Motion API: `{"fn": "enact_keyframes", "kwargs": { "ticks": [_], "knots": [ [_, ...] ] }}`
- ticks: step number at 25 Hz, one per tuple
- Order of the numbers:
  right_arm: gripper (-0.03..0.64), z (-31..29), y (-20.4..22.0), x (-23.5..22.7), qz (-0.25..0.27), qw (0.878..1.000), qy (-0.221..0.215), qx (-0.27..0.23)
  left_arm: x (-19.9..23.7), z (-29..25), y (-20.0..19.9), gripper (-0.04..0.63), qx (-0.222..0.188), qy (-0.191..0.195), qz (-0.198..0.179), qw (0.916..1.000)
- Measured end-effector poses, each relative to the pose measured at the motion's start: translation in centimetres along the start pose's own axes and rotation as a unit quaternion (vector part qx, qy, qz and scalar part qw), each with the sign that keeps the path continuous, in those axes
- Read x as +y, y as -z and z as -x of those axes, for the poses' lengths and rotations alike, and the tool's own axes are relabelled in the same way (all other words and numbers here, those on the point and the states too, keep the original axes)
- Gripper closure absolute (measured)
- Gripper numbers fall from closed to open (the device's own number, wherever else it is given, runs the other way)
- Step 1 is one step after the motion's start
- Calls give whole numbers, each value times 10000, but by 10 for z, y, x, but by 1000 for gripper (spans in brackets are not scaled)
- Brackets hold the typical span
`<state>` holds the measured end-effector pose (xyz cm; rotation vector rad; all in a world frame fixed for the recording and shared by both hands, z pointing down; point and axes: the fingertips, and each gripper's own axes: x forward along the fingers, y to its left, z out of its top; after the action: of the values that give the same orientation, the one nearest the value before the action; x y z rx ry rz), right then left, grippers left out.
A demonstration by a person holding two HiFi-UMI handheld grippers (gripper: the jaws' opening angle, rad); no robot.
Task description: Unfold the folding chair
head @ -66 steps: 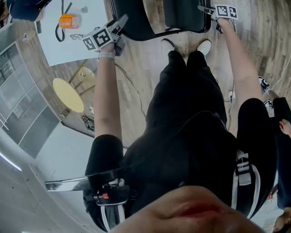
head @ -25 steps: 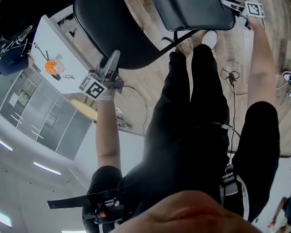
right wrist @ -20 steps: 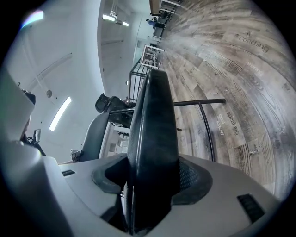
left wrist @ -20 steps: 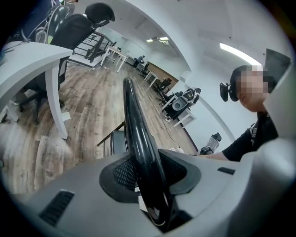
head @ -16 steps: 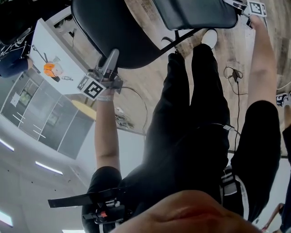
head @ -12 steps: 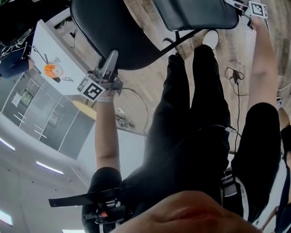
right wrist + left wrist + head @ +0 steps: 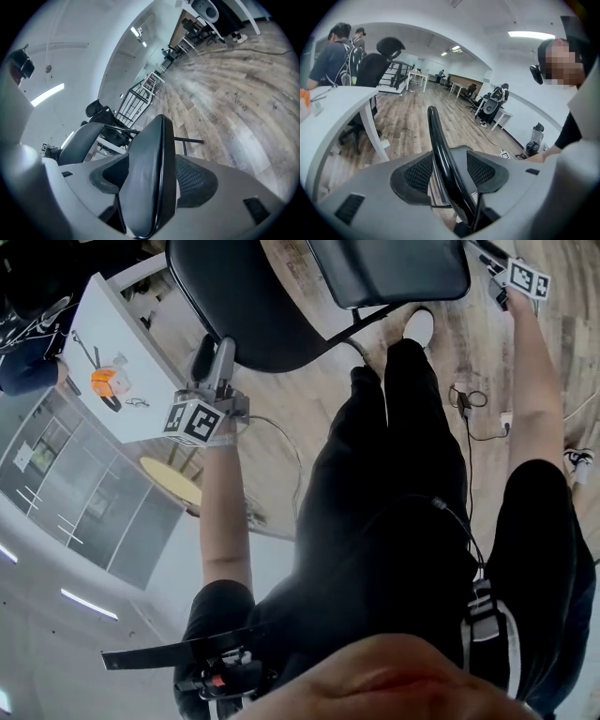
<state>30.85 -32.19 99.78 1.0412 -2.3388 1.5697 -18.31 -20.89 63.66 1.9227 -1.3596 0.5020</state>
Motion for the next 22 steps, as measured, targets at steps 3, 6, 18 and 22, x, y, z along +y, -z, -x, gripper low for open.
{"fn": "enact_keyframes", "kwargs": {
  "ticks": [3,6,18,22],
  "knots": [
    [310,30,-2,32,253,9989,371,-145,-14,17,-10,378,-150,-159,-466,9987],
    [311,57,14,79,664,9951,730,-90,-43,36,-8,379,-248,86,-835,9962],
    [311,140,40,397,2374,9697,-4,-575,-162,117,28,379,-921,1705,-850,9773],
    [311,173,50,495,2591,9612,-279,-900,-194,160,31,379,-1143,2167,-926,9651]
  ]
}}
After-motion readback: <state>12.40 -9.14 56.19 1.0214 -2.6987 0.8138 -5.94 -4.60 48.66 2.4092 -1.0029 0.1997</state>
